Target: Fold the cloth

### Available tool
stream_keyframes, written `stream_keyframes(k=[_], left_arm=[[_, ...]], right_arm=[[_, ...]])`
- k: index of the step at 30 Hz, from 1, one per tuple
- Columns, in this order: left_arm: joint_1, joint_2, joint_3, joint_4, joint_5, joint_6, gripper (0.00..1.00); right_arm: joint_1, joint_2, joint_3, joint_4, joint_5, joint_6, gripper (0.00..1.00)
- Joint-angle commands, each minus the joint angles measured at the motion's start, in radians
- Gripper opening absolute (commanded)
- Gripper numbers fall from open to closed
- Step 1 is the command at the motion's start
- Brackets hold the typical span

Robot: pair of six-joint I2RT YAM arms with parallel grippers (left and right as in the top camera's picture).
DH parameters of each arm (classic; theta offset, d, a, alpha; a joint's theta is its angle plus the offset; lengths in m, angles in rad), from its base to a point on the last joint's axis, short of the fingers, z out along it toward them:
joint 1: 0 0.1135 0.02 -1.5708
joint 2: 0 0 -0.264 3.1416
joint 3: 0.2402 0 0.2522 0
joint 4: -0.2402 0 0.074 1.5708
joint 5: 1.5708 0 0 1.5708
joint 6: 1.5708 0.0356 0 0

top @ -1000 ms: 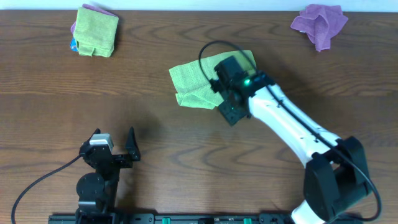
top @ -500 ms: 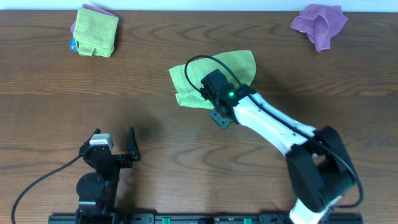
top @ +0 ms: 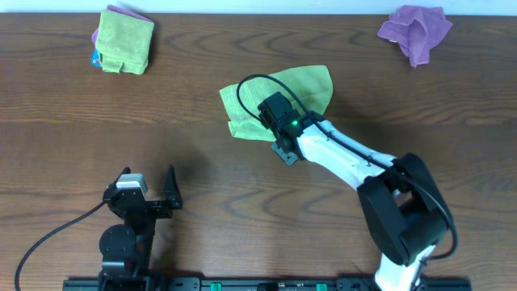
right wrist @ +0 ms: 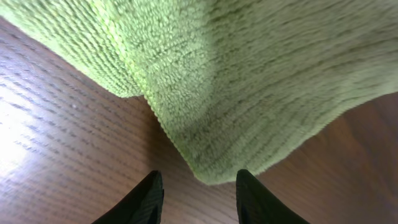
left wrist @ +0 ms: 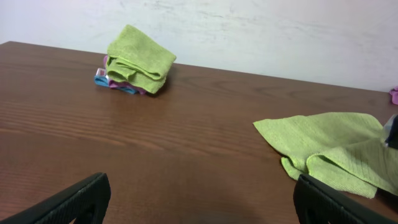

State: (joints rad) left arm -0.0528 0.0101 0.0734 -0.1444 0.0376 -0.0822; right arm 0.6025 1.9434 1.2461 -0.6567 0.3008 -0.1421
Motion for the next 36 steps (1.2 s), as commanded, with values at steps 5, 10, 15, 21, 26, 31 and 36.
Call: stream_keyframes(k=[5, 10, 15, 21, 26, 31, 36], left_arm=[[-0.002, -0.005, -0.034, -0.008, -0.012, -0.008, 0.95], [-0.002, -0.005, -0.034, -0.008, -0.012, -0.008, 0.95], [-0.002, -0.005, -0.034, -0.008, -0.012, -0.008, 0.95], [-0.002, -0.005, -0.034, -0.008, -0.012, -0.008, 0.95], [-0.002, -0.005, -0.034, -0.008, -0.012, -0.008, 0.95], [-0.002, -0.005, -0.034, -0.008, -0.012, -0.008, 0.95], [-0.002, -0.005, -0.034, -0.008, -0.012, -0.008, 0.95]], right_arm=[[0.008, 0.039, -0.005, 0.011, 0.015, -0.012, 0.32], [0.007, 0.039, -0.005, 0.018, 0.053, -0.008, 0.19], [0.007, 0.039, 0.0, 0.008, 0.123, 0.019, 0.01], [0.006, 0.037, 0.085, -0.153, 0.168, 0.117, 0.01], [0.006, 0.037, 0.213, -0.35, 0.165, 0.197, 0.01], [0.006, 0.037, 0.276, -0.504, 0.114, 0.198, 0.01], [0.005, 0.037, 0.277, -0.598, 0.076, 0.21, 0.01]])
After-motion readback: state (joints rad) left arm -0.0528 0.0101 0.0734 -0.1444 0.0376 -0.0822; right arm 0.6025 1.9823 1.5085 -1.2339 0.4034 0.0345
